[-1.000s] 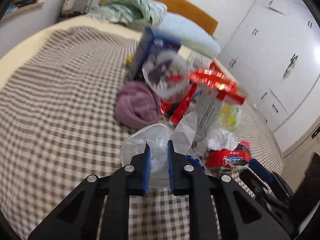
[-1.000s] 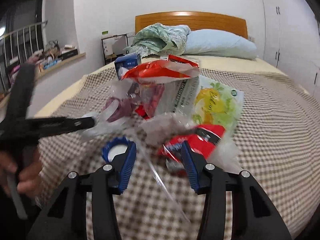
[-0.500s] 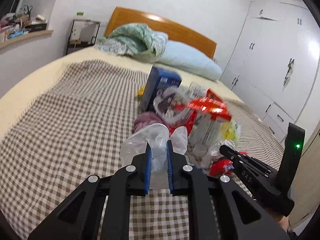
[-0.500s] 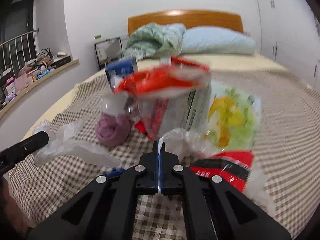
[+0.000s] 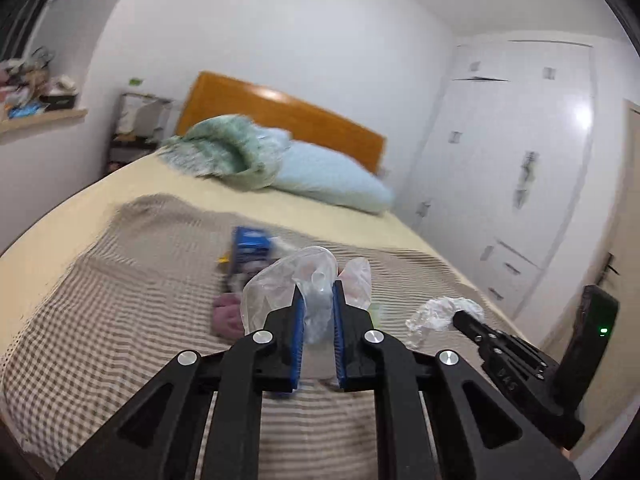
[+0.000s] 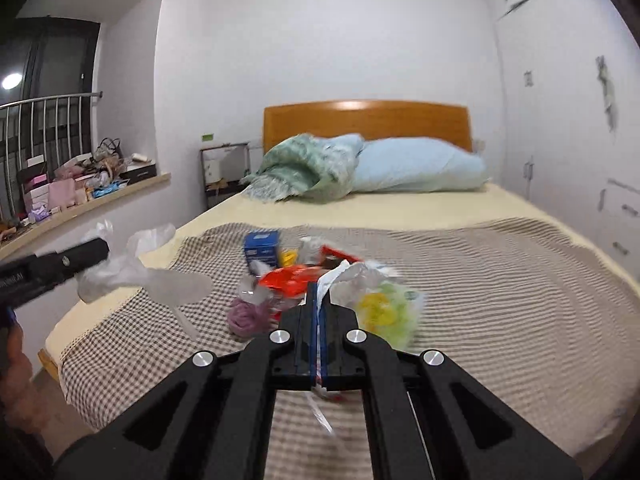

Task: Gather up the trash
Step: 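Carry the clear bag with the left tool to the wastebasket and release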

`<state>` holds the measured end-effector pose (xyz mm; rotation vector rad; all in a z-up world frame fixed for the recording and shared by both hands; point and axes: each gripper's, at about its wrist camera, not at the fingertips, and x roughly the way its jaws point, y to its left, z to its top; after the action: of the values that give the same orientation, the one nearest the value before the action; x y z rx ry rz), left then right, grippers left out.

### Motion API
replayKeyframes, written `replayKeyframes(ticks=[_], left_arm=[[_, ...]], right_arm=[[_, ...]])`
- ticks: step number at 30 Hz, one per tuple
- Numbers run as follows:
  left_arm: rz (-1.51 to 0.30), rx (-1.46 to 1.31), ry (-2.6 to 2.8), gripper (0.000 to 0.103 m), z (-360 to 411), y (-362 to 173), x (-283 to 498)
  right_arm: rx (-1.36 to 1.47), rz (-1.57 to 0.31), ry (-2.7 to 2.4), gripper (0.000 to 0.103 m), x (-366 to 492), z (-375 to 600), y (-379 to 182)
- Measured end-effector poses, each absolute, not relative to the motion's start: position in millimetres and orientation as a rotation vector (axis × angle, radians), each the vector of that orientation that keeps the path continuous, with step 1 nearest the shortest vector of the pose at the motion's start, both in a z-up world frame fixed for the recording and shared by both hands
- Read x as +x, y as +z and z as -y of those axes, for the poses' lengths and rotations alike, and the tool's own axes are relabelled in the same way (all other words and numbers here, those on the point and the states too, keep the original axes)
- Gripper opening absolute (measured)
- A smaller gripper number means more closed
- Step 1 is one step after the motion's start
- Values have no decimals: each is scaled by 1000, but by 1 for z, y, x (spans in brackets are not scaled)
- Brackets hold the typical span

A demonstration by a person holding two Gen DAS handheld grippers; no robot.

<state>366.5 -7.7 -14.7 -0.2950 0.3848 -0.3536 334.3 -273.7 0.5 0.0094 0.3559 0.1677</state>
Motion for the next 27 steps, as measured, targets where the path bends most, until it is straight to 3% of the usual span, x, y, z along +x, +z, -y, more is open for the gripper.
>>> replayKeyframes(ticks=[5,12,18,27], left_arm=[[-406,-242,-487,10,66,8,322],[-614,-235,-767,10,159,-4,282],[-885,-117,-860,10,248,-80,267],[-1325,273,-844,10,369,-251,273]], right_arm=[[5,-349,69,1,270,326,12],[42,-413,-82,1,183,408,-11],[203,-551,-197,1,135,478,-87],[353,-862,-243,1,113,502,-246]])
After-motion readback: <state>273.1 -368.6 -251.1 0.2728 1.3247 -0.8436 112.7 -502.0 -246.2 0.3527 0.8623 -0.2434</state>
